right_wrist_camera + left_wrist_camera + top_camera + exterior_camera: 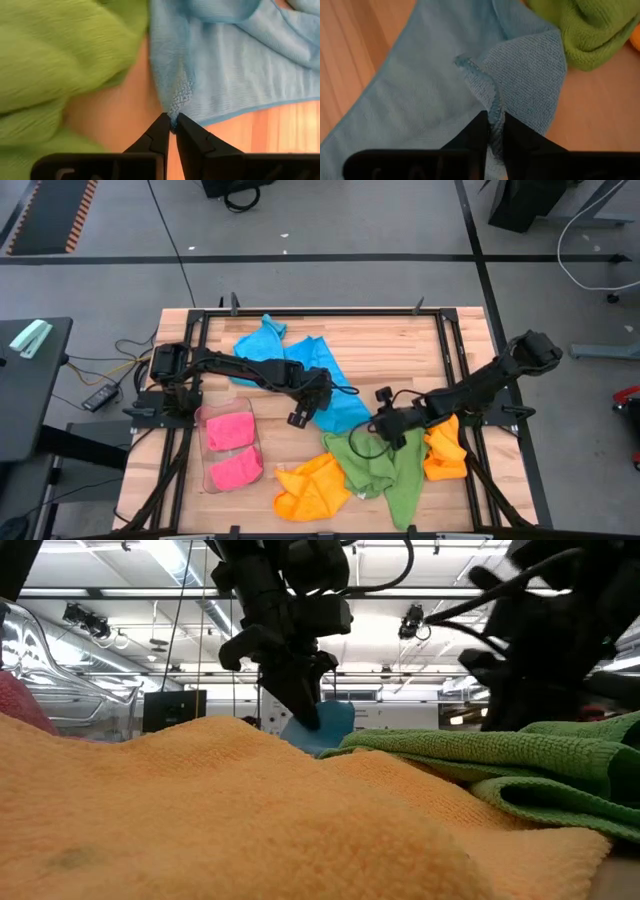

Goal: Fold microfiber towels
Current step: Fold the bottom blue microfiber cloth

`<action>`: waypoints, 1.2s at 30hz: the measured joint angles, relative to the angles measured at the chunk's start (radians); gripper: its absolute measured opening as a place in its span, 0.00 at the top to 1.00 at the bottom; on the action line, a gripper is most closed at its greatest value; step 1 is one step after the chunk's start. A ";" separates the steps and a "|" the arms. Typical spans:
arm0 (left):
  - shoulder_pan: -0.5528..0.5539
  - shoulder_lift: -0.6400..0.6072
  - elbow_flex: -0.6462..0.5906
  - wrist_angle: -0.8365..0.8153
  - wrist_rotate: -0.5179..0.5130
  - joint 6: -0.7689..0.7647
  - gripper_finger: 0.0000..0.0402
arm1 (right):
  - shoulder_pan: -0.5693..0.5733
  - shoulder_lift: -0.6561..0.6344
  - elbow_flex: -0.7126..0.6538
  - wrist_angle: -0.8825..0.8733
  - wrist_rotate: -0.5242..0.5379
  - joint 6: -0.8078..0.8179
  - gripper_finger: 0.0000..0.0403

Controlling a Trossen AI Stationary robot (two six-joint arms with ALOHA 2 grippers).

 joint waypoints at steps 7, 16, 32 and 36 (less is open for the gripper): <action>-0.002 0.000 0.000 -0.002 0.019 0.007 0.92 | 0.048 0.001 0.000 -0.118 0.006 0.133 0.90; -0.009 -0.001 0.000 0.060 0.062 -0.003 0.95 | 0.037 0.001 0.025 -0.196 -0.011 0.294 0.70; -0.027 -0.001 0.000 0.070 0.061 0.002 0.96 | -0.187 -0.012 0.001 0.118 -0.227 0.200 0.56; -0.028 -0.001 0.000 0.065 0.062 0.002 0.95 | -0.250 -0.006 -0.027 0.171 -0.380 0.189 0.59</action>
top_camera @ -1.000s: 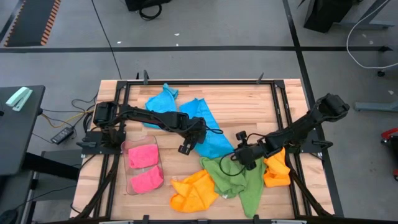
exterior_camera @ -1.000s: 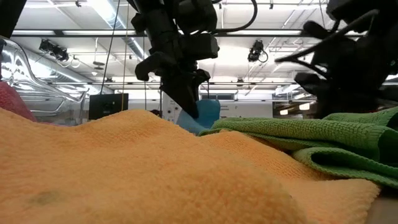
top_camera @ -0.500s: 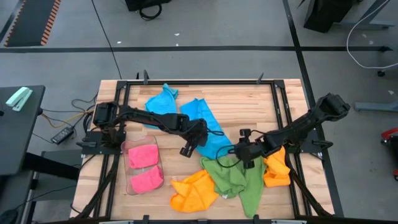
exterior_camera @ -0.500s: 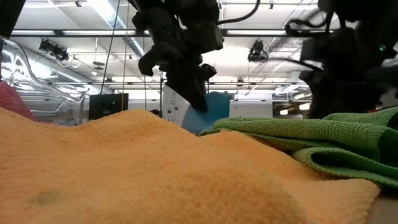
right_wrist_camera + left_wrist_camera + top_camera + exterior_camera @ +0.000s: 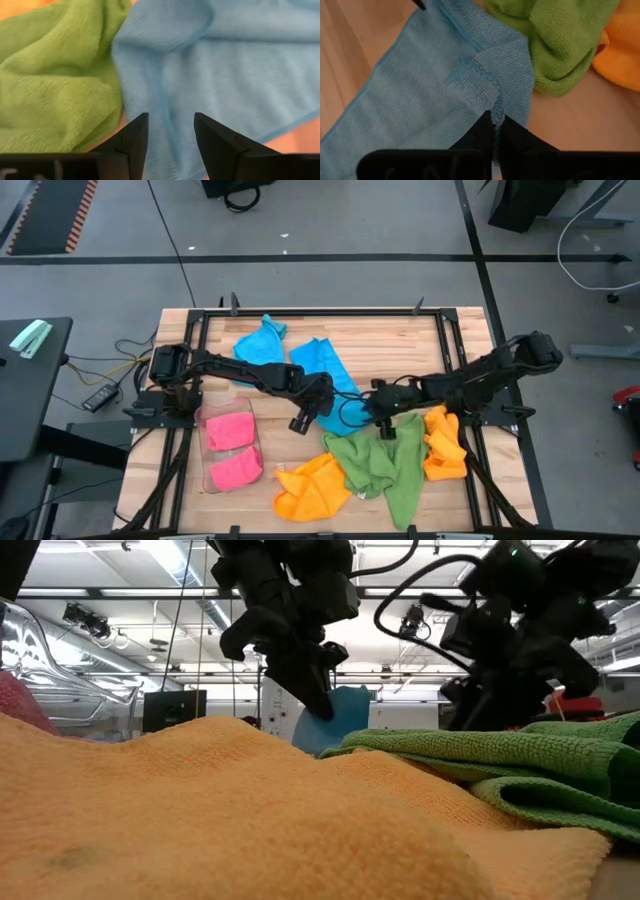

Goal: Fold microfiber towels
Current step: Fold the bottom blue microfiber cloth

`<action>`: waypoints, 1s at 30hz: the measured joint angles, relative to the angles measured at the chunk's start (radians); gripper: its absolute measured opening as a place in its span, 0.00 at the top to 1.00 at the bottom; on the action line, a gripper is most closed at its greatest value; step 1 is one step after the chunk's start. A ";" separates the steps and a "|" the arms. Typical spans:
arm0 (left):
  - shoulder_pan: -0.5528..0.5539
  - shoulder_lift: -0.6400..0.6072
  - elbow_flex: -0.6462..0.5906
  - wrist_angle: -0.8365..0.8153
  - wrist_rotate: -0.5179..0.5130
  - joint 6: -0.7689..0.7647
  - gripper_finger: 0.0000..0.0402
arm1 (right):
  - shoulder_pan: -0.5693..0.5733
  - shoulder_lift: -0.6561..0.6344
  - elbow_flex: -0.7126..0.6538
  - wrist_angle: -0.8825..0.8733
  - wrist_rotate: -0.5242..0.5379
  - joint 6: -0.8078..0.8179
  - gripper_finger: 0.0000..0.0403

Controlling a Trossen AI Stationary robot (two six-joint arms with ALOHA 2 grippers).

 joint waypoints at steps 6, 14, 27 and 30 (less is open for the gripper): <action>0.003 0.000 0.000 -0.001 -0.001 0.020 0.92 | -0.010 0.028 -0.008 -0.009 -0.039 -0.012 0.64; 0.003 0.000 0.000 -0.004 -0.001 0.023 0.95 | -0.010 0.088 -0.008 -0.003 -0.031 -0.015 0.78; 0.003 0.000 0.000 -0.008 -0.001 0.053 0.93 | 0.036 0.088 0.037 -0.064 -0.013 -0.015 0.97; 0.003 0.000 0.000 -0.003 -0.001 0.090 0.95 | 0.060 0.081 0.062 -0.122 0.042 -0.034 0.96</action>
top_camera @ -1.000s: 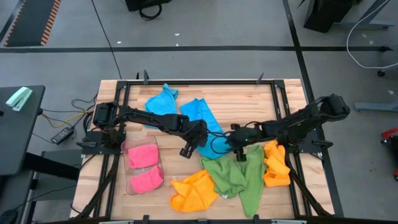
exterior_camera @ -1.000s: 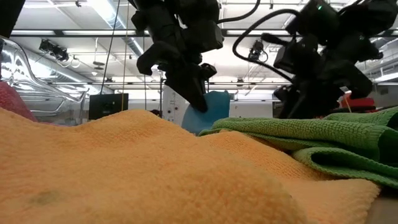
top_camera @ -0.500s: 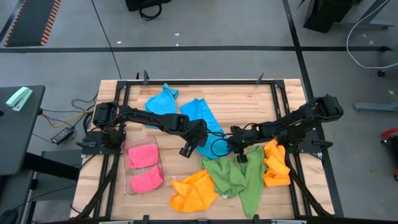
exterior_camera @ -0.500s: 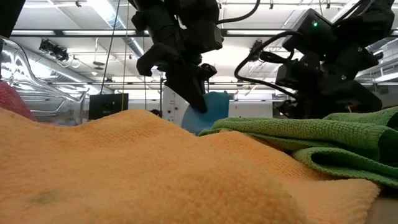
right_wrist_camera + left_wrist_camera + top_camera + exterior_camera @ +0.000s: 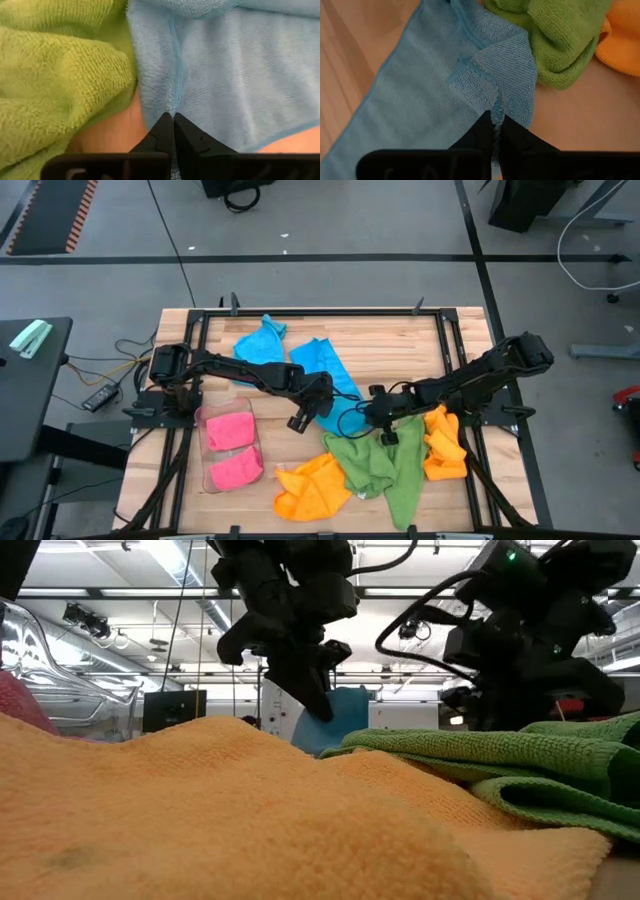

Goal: Fold microfiber towels
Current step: Fold the bottom blue microfiber cloth

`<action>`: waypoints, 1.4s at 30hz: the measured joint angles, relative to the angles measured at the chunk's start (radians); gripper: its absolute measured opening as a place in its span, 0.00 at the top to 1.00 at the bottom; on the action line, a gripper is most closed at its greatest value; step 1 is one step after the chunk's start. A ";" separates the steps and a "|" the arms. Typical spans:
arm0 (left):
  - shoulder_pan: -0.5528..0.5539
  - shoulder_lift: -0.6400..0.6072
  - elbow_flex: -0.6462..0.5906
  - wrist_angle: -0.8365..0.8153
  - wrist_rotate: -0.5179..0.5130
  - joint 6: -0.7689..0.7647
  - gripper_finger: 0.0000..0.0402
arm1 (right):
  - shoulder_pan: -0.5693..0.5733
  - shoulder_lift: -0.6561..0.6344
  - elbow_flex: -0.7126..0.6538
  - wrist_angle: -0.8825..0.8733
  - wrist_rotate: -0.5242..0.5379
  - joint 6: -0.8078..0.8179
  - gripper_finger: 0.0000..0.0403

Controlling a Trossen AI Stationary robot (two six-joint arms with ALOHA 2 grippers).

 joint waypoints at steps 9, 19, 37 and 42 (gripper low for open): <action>0.000 -0.051 0.002 -0.011 0.047 0.080 0.93 | 0.150 -0.111 0.005 -0.058 0.158 -0.067 0.96; -0.019 -0.071 0.001 0.021 0.173 0.169 0.94 | 0.208 -0.071 -0.036 -0.146 0.167 0.066 0.89; -0.018 -0.070 0.001 0.126 0.172 0.214 0.91 | 0.196 -0.161 -0.005 -0.119 0.235 0.161 0.65; -0.018 -0.070 0.001 0.128 0.172 0.222 0.94 | 0.137 -0.138 -0.059 0.135 0.222 0.049 0.60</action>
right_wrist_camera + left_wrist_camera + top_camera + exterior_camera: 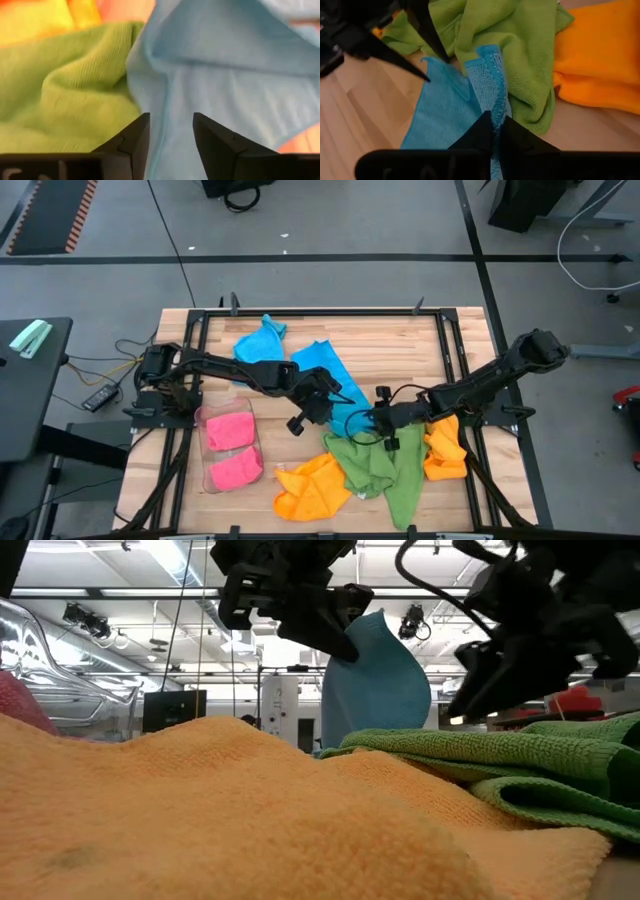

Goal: Fold microfiber towels
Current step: Fold the bottom blue microfiber cloth

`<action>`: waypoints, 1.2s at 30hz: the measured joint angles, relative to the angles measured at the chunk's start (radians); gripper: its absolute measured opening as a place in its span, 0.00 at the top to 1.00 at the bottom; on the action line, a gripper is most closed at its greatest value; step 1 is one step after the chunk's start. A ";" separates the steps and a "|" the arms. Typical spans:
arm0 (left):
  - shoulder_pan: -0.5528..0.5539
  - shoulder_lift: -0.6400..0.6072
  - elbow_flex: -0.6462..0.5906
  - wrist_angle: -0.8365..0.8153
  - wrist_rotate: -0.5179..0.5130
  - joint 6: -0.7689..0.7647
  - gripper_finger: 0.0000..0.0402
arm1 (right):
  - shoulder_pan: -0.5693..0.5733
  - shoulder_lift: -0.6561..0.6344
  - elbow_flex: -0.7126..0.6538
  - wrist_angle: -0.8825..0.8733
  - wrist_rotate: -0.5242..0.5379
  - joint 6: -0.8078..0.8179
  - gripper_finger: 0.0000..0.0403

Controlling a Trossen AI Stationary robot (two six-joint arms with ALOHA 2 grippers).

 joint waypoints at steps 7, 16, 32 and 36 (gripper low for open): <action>0.000 0.000 0.000 0.006 0.000 0.003 0.95 | -0.145 0.064 -0.049 0.243 -0.081 -0.053 0.55; 0.000 0.000 0.000 0.008 -0.004 0.025 0.95 | -0.261 0.293 -0.039 0.493 -0.321 -0.144 0.55; 0.006 0.001 -0.001 0.037 -0.071 0.017 0.91 | -0.069 0.144 -0.021 0.275 -0.334 -0.045 0.63; 0.007 0.005 -0.001 0.071 -0.070 -0.010 0.93 | -0.037 0.142 -0.022 0.254 -0.331 -0.026 0.64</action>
